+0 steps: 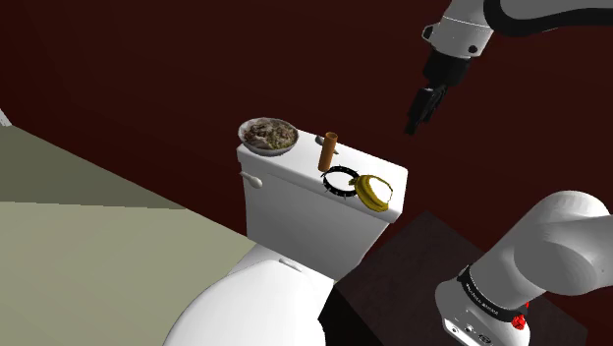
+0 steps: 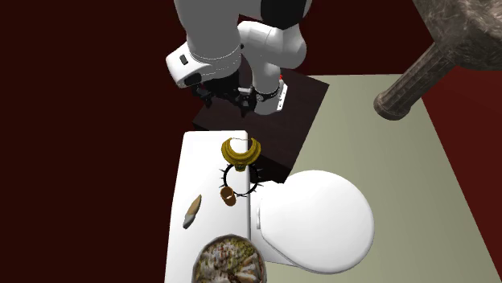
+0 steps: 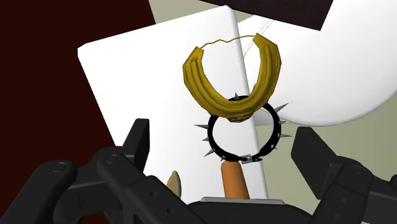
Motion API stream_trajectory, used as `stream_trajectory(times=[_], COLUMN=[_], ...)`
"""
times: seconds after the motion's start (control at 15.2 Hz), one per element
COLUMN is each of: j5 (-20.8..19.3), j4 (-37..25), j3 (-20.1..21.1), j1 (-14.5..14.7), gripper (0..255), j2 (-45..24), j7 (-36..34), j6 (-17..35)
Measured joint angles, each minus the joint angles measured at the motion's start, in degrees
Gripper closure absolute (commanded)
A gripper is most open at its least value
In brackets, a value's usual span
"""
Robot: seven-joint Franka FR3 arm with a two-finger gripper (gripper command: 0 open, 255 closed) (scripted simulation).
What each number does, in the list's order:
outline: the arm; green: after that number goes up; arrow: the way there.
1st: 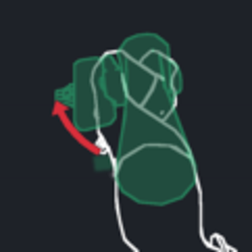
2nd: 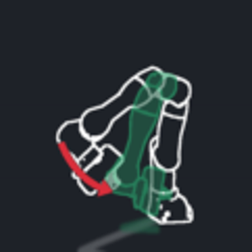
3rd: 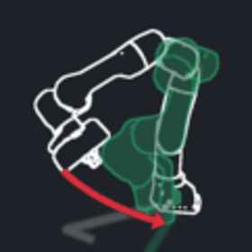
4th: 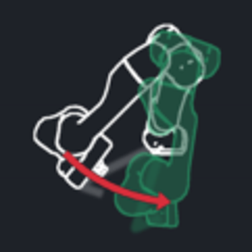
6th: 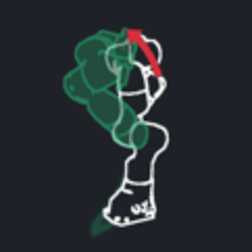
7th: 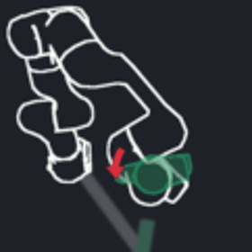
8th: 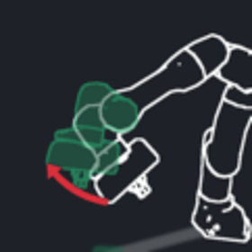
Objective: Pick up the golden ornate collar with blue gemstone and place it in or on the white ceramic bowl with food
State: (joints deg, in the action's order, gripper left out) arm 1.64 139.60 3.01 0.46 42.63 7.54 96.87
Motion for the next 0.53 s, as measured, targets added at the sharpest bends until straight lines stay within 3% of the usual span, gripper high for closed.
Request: stream_trajectory(times=[0.2,0.53], j5=[0.43,2.63], j4=[2.64,13.33], j3=[0.63,3.71], j1=[0.54,3.19], gripper=[0,0], j2=[1.12,4.74], j7=[-0.22,-1.51], j6=[2.18,11.92])
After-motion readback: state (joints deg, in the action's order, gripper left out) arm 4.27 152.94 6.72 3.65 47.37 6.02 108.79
